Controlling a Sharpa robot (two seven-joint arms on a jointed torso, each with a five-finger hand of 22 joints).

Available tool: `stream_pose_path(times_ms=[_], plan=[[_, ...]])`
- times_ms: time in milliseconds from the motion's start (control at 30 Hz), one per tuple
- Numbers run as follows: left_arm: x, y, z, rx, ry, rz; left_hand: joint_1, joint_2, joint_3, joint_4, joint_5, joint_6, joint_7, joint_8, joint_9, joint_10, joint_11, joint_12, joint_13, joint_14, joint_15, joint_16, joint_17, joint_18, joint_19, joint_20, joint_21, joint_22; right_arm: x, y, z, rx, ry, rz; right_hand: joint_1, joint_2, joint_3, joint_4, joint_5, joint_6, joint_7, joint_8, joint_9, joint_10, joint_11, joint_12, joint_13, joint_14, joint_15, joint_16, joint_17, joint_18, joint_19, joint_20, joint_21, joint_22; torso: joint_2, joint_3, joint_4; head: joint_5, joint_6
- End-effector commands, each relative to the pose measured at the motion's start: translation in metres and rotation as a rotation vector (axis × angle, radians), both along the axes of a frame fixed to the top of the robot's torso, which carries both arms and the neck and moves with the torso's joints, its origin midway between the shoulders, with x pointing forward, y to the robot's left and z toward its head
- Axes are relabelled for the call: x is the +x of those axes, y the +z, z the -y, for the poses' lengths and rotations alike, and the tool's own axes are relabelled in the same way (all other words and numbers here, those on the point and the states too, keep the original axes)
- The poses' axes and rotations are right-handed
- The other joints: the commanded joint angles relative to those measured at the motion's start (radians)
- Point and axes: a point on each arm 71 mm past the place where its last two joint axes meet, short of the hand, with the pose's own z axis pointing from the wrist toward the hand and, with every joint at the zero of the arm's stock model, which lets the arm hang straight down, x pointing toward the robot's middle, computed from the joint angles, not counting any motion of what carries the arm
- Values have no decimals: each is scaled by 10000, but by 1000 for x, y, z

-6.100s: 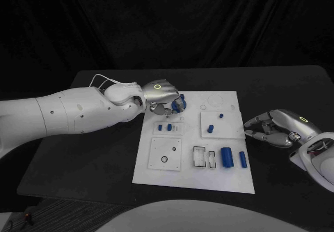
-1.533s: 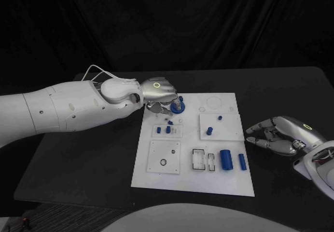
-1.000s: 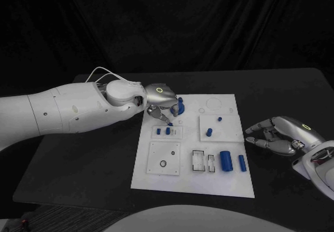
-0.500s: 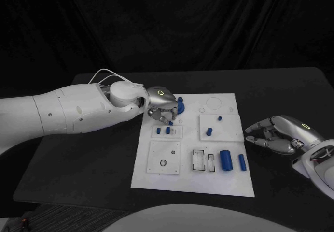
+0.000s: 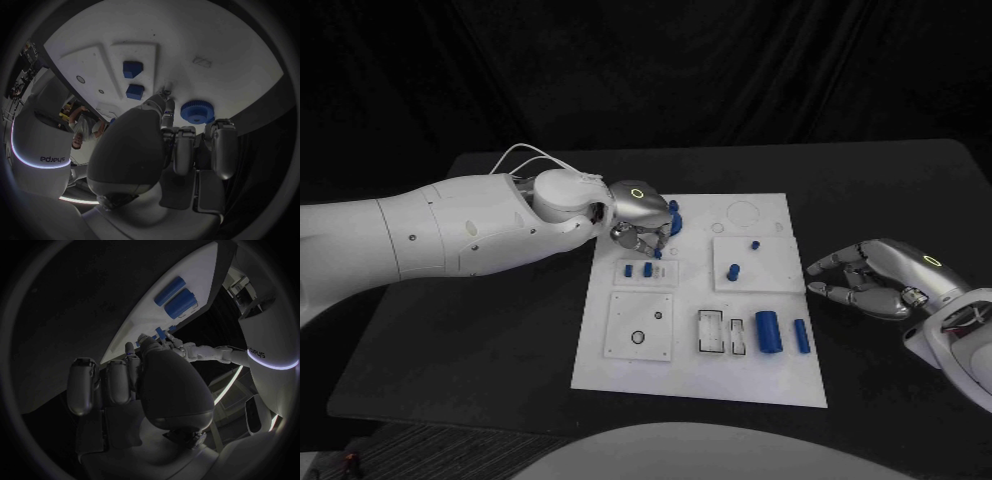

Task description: Assemble the parts on the task board

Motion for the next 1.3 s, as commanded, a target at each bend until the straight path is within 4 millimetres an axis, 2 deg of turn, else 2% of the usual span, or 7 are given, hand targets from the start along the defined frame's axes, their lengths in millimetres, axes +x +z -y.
stream_pose_path(times_ms=[33,467,567,667,800,933,1300], plan=[[-3,-6,3,13,-260,-92,36,30,82,-32,138,32,41,-46,-58,1060,70,35,2629,1074,80,27,2632,-87,28,19,27,2137,0,0,0,-41,-11,-21,78,4,6,-48,-53,61,-5,60,9,6,-47,-52,-4146,371,-68,30,3,8,370,4,38,2108,0,-1,-5,0,-2],[-5,-9,11,-292,-713,34,-6,11,398,-338,761,-45,54,-91,-141,742,75,-133,2443,1074,88,27,2632,-75,-9,34,-11,2122,1,-1,0,-66,15,-60,82,9,-3,-36,-54,64,-3,58,9,15,-44,-46,-4139,371,-64,32,2,7,371,6,42,2109,-4,-2,-3,2,22],[-5,-10,11,-293,-679,30,-196,-68,420,-386,250,-464,15,-103,-255,327,56,-380,2188,1074,95,27,2632,-64,-49,42,-54,2107,1,-1,0,-86,13,-90,82,9,-3,-36,-54,64,-3,58,9,15,-44,-46,-4139,371,-64,32,2,7,371,6,42,2109,-12,-5,2,-23,17],[-5,-11,11,-310,-692,25,-267,-91,442,-454,112,-583,-181,-76,-270,150,-95,-505,2071,1074,77,27,2632,-52,-85,37,-95,2093,1,-1,0,-101,8,-113,82,9,-3,-36,-54,64,-3,58,9,15,-44,-46,-4139,371,-64,32,2,7,371,6,42,2109,-6,2,6,-31,21],[-6,-12,11,-361,-769,34,-339,-119,459,-551,75,-905,-416,-91,-299,65,-238,-584,2007,1074,51,27,2632,-47,-103,25,-115,2088,1,-1,0,-116,9,-136,82,9,-3,-36,-54,64,-3,58,9,15,-44,-46,-4139,371,-64,32,2,7,371,6,42,2109,-4,1,16,-47,25],[-6,-12,11,-421,-893,41,-321,-152,497,-702,37,-1282,-647,-89,-332,22,-185,-633,1975,1074,43,27,2632,-45,-117,21,-130,2084,1,-2,0,-129,11,-160,89,9,-6,-37,-47,67,-3,59,10,18,-44,-45,-4138,370,-64,32,1,9,369,7,37,2108,-2,-3,9,-46,28],[-8,-12,13,-552,-1197,74,-290,-123,547,-847,-7,-1077,-684,133,-221,286,-164,-472,2140,1074,48,27,2632,-48,-111,25,-124,2087,1,-2,0,-153,9,-199,89,9,-6,-37,-47,67,-3,59,10,18,-44,-45,-4138,370,-64,32,1,9,369,7,37,2108,6,-6,11,-39,8]])
